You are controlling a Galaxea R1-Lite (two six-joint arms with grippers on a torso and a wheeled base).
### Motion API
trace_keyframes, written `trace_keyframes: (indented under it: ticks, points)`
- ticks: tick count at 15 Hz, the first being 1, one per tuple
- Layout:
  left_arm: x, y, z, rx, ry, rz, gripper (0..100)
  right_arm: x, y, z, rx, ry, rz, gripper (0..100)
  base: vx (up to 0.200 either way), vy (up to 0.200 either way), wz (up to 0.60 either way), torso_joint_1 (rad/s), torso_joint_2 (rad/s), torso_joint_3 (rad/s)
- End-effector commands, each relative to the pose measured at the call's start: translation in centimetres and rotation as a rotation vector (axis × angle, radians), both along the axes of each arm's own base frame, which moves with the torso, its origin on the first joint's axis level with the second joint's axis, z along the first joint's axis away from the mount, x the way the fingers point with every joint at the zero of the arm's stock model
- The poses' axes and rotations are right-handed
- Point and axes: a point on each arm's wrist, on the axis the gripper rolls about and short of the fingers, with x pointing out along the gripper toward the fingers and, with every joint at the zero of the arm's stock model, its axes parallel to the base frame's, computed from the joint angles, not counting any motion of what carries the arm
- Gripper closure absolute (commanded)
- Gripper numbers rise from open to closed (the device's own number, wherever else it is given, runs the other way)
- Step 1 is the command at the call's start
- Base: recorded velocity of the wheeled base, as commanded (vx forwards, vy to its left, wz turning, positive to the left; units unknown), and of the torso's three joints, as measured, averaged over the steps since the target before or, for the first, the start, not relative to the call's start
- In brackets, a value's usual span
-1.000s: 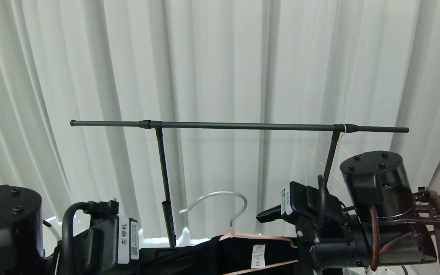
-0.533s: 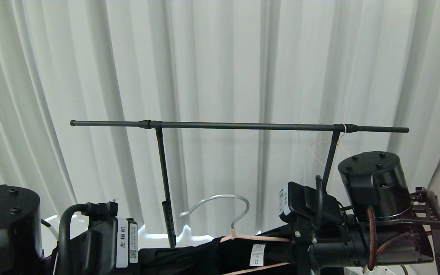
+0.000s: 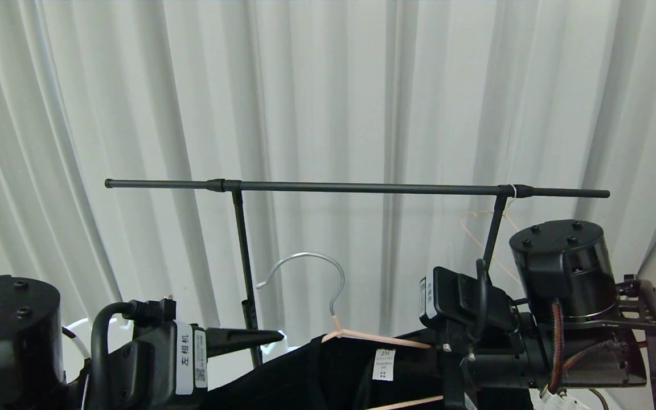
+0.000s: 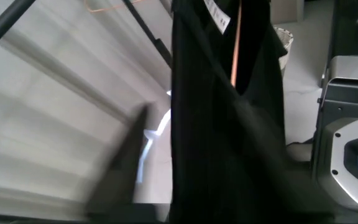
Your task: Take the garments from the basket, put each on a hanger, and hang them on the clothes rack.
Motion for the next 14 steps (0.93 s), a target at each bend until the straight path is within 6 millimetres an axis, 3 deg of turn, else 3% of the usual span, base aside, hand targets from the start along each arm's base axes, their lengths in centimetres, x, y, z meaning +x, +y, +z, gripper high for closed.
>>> trace_keyframes:
  ticks: [1,5,9,14]
  points:
    - [0.2,0.1,0.0,0.002,0.004,0.024,0,0.3,-0.6,0.5,0.008,-0.043,-0.003,100,0.0,0.0,0.0,0.0,0.0,0.0]
    - [1.0,1.3,-0.2,0.004,0.011,0.112,0,0.9,-2.0,1.3,0.017,-0.107,-0.038,100,0.0,0.0,0.0,0.0,0.0,0.0]
    - [1.1,2.0,-0.5,0.008,0.017,0.15,0,3.1,-4.5,1.2,-0.008,-0.144,-0.145,100,0.0,0.0,0.0,0.0,0.0,0.0]
    - [0.8,5.5,-4.0,0.077,0.139,0.348,0,3.2,-5.7,1.7,0.001,-0.158,-0.184,100,0.0,0.0,0.0,0.0,0.0,0.0]
